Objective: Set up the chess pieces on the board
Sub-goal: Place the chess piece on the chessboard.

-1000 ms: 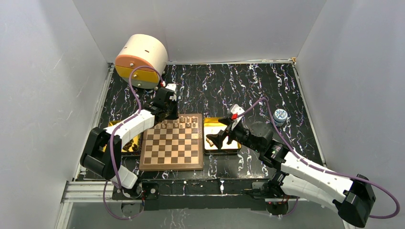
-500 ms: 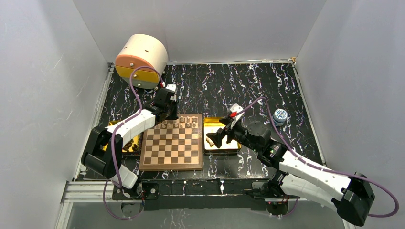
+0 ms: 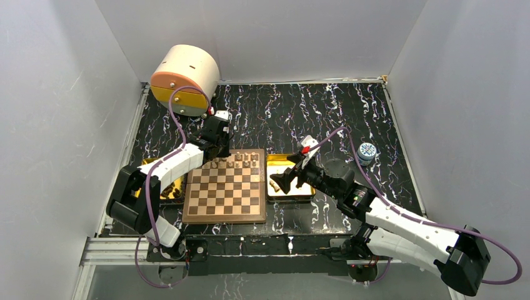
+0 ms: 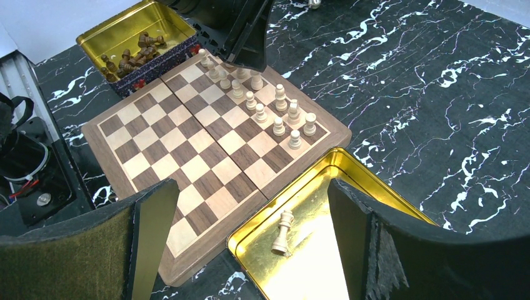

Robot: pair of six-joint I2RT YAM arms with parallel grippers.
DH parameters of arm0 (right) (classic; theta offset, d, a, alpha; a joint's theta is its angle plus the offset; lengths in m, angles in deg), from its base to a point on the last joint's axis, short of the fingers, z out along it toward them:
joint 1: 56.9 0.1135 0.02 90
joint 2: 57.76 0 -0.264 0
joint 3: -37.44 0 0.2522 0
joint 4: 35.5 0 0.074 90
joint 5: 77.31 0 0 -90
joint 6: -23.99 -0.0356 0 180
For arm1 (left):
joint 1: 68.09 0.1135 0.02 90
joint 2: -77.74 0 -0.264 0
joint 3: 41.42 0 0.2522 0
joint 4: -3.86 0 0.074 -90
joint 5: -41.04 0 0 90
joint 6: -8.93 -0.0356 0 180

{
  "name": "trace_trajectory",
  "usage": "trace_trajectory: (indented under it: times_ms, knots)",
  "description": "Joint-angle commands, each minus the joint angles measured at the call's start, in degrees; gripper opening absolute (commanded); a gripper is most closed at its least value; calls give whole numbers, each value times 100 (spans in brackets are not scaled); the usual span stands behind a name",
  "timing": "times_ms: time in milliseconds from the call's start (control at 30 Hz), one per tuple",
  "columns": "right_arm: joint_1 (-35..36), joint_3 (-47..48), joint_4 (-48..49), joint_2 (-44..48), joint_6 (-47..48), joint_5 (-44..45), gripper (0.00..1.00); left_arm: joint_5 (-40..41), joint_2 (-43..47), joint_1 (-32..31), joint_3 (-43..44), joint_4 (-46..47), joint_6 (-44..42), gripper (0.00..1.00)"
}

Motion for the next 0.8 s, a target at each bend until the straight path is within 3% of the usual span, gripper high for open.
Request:
trace_trajectory:
  times_ms: [0,433,767]
  knots:
    - [25,246,227,64,-13,25,99,359,110,59,49,-253,-67,17]
    - [25,216,273,28,-66,9,99,391,12,59,29,-320,26,19]
    - [25,252,284,-62,-267,181,99,288,93,59,154,-430,94,35]
